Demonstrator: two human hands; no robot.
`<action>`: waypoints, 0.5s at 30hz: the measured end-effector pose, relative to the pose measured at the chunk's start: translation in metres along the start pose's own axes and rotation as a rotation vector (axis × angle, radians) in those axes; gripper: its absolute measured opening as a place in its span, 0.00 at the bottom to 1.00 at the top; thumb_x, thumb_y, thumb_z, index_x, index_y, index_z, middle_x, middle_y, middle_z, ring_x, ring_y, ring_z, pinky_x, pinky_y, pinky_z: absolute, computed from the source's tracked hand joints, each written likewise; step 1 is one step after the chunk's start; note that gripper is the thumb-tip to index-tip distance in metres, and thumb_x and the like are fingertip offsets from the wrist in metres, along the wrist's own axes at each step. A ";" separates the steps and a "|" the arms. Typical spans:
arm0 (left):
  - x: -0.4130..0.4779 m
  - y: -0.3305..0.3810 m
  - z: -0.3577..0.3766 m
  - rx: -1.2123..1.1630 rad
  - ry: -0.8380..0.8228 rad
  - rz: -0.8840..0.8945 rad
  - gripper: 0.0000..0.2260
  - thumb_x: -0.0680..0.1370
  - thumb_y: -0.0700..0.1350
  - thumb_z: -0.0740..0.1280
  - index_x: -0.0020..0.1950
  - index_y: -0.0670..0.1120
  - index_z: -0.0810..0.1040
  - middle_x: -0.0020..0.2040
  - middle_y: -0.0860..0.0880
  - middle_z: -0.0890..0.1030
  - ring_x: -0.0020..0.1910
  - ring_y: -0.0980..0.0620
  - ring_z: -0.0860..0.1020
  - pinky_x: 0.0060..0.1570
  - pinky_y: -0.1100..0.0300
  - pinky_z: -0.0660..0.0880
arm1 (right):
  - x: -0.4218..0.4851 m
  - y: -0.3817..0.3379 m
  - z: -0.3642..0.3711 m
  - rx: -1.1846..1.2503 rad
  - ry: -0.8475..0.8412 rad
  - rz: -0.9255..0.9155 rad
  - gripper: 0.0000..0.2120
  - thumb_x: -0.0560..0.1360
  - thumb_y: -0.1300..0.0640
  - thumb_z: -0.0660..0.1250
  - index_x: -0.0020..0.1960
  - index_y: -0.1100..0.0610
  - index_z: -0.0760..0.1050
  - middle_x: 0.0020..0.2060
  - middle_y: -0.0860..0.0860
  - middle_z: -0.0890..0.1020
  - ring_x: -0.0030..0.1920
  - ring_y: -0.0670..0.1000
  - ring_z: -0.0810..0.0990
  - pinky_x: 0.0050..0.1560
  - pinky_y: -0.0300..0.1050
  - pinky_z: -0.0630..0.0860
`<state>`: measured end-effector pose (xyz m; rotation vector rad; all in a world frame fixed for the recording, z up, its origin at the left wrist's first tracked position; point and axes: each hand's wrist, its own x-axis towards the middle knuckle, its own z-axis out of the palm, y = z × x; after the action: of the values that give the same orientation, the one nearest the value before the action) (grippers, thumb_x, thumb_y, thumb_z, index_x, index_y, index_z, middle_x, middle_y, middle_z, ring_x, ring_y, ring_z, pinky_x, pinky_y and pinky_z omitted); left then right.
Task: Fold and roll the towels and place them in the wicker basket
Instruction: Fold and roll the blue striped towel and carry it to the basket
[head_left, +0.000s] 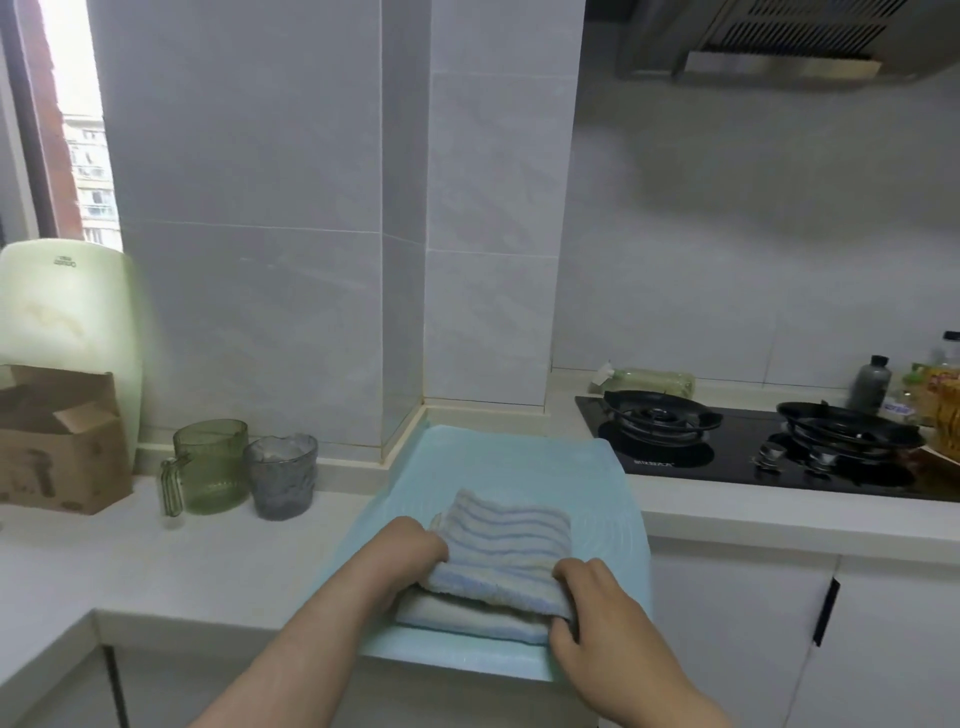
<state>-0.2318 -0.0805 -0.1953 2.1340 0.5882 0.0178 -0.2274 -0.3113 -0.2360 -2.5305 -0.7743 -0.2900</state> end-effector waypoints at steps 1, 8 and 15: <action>-0.002 0.000 0.002 -0.033 0.007 -0.014 0.02 0.73 0.40 0.65 0.44 0.43 0.73 0.40 0.46 0.74 0.37 0.50 0.71 0.32 0.60 0.64 | 0.001 0.000 0.001 0.000 0.008 0.013 0.13 0.76 0.51 0.58 0.60 0.45 0.64 0.50 0.46 0.67 0.46 0.49 0.74 0.46 0.43 0.72; -0.007 -0.003 0.013 0.050 0.128 0.082 0.09 0.79 0.42 0.61 0.45 0.39 0.77 0.45 0.42 0.79 0.48 0.44 0.78 0.42 0.57 0.69 | 0.004 0.006 0.013 0.056 0.019 0.009 0.22 0.72 0.53 0.54 0.65 0.44 0.70 0.52 0.44 0.64 0.45 0.46 0.71 0.49 0.37 0.70; -0.004 -0.018 0.018 0.051 0.177 0.113 0.10 0.76 0.37 0.58 0.36 0.46 0.61 0.36 0.49 0.67 0.35 0.52 0.66 0.33 0.58 0.60 | 0.006 0.013 0.015 0.126 -0.011 -0.052 0.22 0.74 0.58 0.58 0.65 0.42 0.73 0.55 0.42 0.65 0.48 0.44 0.75 0.52 0.33 0.71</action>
<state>-0.2387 -0.0876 -0.2192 2.2278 0.5746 0.2596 -0.2141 -0.3109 -0.2518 -2.3992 -0.8370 -0.2371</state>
